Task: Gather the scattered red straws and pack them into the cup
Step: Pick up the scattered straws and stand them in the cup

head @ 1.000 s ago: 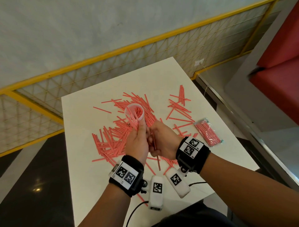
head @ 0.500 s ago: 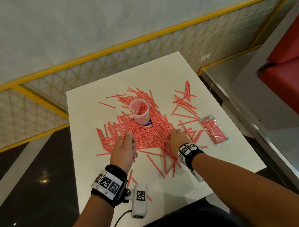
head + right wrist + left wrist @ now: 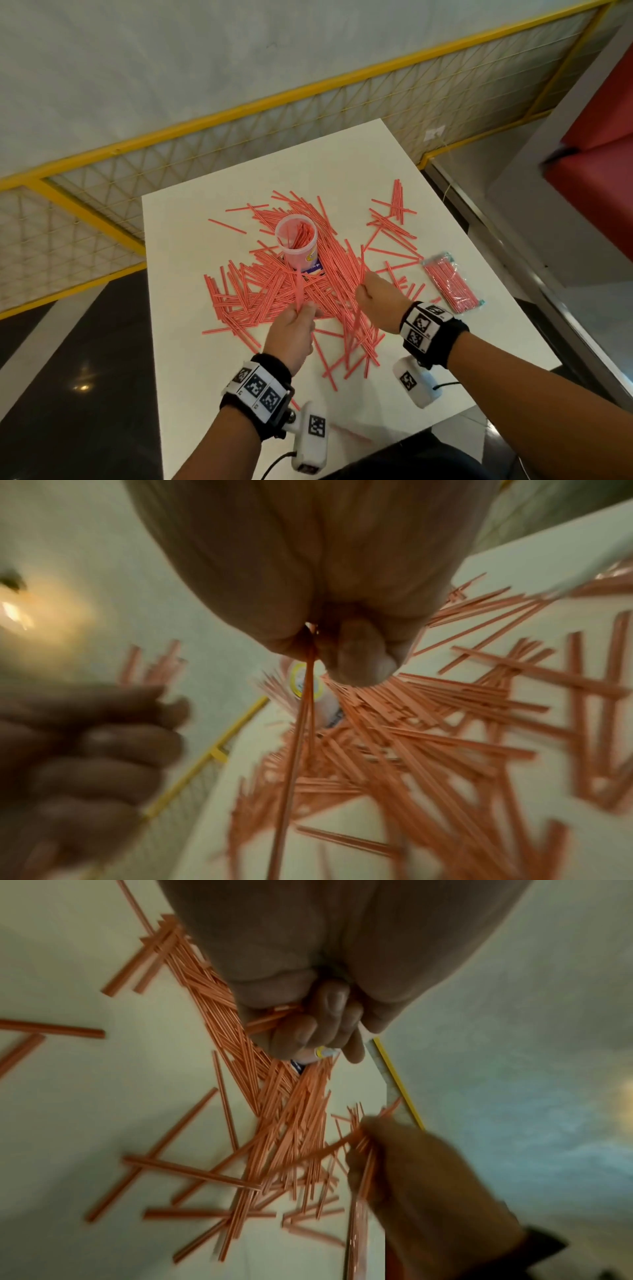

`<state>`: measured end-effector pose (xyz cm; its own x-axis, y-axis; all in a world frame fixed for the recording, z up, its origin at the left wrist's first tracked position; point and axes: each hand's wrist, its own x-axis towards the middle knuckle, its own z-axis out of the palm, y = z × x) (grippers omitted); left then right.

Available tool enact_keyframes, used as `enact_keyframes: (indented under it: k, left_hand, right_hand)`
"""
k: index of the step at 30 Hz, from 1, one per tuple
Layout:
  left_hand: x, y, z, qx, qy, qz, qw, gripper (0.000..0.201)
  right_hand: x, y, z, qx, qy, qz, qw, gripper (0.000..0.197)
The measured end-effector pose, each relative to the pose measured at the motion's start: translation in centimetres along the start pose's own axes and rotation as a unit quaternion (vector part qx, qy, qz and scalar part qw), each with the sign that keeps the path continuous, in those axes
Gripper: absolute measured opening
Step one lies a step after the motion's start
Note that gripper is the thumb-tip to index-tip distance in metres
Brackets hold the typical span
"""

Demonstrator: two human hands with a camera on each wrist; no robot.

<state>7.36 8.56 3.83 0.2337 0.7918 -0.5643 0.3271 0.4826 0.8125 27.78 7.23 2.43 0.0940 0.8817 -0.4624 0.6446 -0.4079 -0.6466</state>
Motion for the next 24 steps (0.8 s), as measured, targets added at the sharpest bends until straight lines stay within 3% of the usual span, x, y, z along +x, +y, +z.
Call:
enact_keyframes:
  k: [4, 8, 12, 15, 20, 24]
  left_hand:
    - [-0.1, 0.2, 2.5, 0.117, -0.054, 0.046, 0.991, 0.023]
    - [-0.4, -0.4, 3.9, 0.18, -0.07, 0.081, 0.978, 0.026]
    - [-0.8, -0.3, 4.0, 0.184, -0.096, 0.085, 0.975, 0.029]
    - [-0.7, -0.1, 3.4, 0.178, -0.098, 0.078, 0.976, 0.027]
    - [-1.2, 0.4, 1.3, 0.137, -0.077, 0.05, 0.986, 0.032]
    - [-2.2, 0.1, -0.8, 0.094, -0.05, 0.04, 0.994, 0.023]
  right_hand:
    - [-0.7, -0.3, -0.9, 0.168, 0.017, 0.034, 0.985, 0.02]
    - [-0.7, 0.1, -0.5, 0.349, 0.014, 0.054, 0.936, 0.018]
    - [-1.0, -0.5, 0.7, 0.361, 0.048, 0.03, 0.931, 0.021]
    - [-1.1, -1.1, 1.4, 0.286, 0.059, -0.015, 0.956, 0.033]
    - [-1.1, -1.7, 2.5, 0.234, 0.059, -0.084, 0.967, 0.04]
    - [-0.8, -1.3, 4.0, 0.33, 0.013, -0.047, 0.943, 0.041]
